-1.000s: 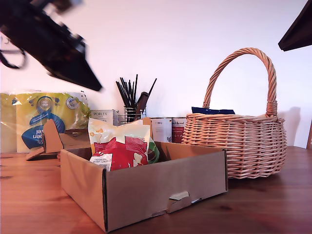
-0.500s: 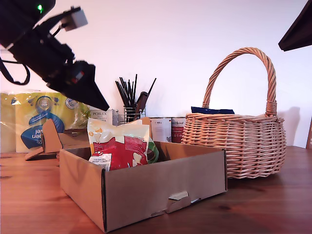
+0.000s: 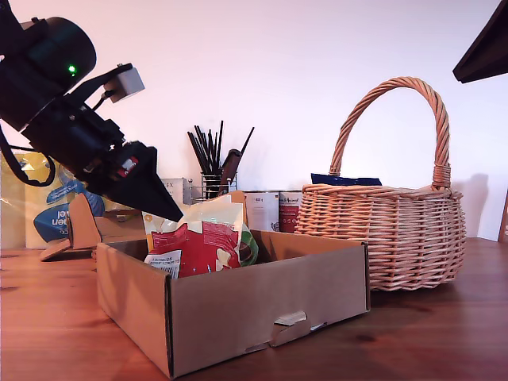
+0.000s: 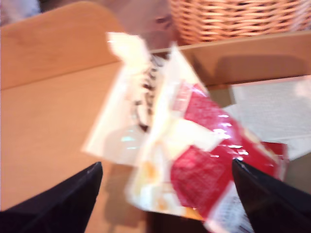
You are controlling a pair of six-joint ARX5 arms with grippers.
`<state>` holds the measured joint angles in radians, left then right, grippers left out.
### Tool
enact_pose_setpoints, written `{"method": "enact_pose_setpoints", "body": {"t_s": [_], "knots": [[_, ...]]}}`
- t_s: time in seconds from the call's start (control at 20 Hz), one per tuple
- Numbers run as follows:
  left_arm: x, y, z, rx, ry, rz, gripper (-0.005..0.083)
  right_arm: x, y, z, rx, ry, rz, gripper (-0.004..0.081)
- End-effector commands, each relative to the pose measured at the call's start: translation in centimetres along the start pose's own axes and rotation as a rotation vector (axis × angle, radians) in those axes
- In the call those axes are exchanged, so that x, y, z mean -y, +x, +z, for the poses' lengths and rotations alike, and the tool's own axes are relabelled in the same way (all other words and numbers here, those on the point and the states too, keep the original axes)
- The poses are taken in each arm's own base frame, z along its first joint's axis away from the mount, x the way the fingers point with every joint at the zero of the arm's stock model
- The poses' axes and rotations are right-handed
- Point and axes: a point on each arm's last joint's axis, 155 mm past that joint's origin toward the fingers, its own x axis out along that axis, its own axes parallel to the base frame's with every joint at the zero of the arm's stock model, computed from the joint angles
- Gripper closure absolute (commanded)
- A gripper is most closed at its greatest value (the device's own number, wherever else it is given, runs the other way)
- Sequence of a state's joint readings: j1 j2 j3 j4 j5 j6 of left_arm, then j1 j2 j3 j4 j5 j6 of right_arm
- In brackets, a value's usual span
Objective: Move the bags of Easter eggs from the cardboard box on the left into the woven basket on the right side.
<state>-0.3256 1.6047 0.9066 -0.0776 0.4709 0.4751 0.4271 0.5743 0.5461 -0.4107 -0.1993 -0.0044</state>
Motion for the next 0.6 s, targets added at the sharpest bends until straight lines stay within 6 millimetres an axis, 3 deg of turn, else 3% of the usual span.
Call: {"method": "enact_pose_setpoints", "body": {"t_s": [0.0,0.15,0.55], "knots": [[1.3,0.2,-0.8,-0.013,-0.018,-0.051,-0.0002,-0.2,-0.1,0.6,0.018,-0.009,0.005,0.0783],[2.7,0.2,-1.3,-0.036,-0.033,-0.101,-0.0001,-0.2,-0.1,0.6,0.018,-0.009,0.005,0.0783],[8.4,0.6,0.0,-0.018,-0.001,-0.292,-0.0001,-0.2,-0.1,0.6,0.018,-0.009,0.005,0.0783]]}}
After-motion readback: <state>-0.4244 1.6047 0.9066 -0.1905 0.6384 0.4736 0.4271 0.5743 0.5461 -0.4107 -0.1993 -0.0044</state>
